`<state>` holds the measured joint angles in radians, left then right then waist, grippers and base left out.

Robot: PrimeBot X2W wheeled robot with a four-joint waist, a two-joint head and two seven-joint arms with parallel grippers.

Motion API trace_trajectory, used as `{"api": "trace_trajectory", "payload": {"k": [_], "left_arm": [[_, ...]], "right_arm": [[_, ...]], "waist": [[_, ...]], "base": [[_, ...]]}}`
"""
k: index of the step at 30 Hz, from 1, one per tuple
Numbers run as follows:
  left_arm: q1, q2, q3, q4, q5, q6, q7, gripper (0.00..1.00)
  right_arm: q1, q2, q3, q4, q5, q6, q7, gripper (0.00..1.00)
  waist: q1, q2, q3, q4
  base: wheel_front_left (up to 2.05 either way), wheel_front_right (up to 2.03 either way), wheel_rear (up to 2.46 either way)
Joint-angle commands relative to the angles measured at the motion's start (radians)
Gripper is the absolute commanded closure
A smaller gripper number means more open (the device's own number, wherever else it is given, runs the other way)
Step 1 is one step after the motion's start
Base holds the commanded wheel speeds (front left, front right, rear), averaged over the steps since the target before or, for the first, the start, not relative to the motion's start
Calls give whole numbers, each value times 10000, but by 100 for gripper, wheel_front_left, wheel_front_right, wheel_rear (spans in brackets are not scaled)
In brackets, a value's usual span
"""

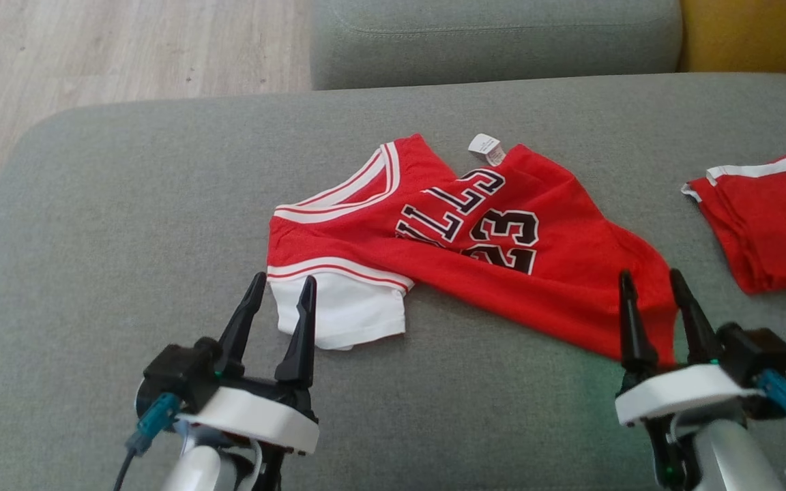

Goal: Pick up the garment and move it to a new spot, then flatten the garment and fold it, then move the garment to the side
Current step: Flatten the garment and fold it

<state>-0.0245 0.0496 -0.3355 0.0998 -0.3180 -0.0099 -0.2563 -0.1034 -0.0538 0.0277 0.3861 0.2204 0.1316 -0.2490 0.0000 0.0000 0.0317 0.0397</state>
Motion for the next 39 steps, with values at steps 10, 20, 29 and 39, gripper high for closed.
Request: {"api": "trace_trajectory", "payload": {"k": [10,20,29,39], "left_arm": [[-261,6,548,261,214,110,-55,0],[-1121,122,521,3709,1061,696,-48,0],[-2155,211,725,5159,1075,684,-52,0],[-2568,263,600,6218,1209,540,-54,0]], "right_arm": [[82,33,495,-974,545,-9,139,0],[-11,34,522,-1201,481,-9,319,0],[-44,35,438,-1312,398,-9,430,0],[-122,35,488,-1345,389,-9,471,0]], "waist": [[0,0,136,-234],[0,0,577,-542],[0,0,765,-815],[0,0,838,-1048]], "base": [[0,0,0],[0,0,0],[0,0,0],[0,0,0]]}}
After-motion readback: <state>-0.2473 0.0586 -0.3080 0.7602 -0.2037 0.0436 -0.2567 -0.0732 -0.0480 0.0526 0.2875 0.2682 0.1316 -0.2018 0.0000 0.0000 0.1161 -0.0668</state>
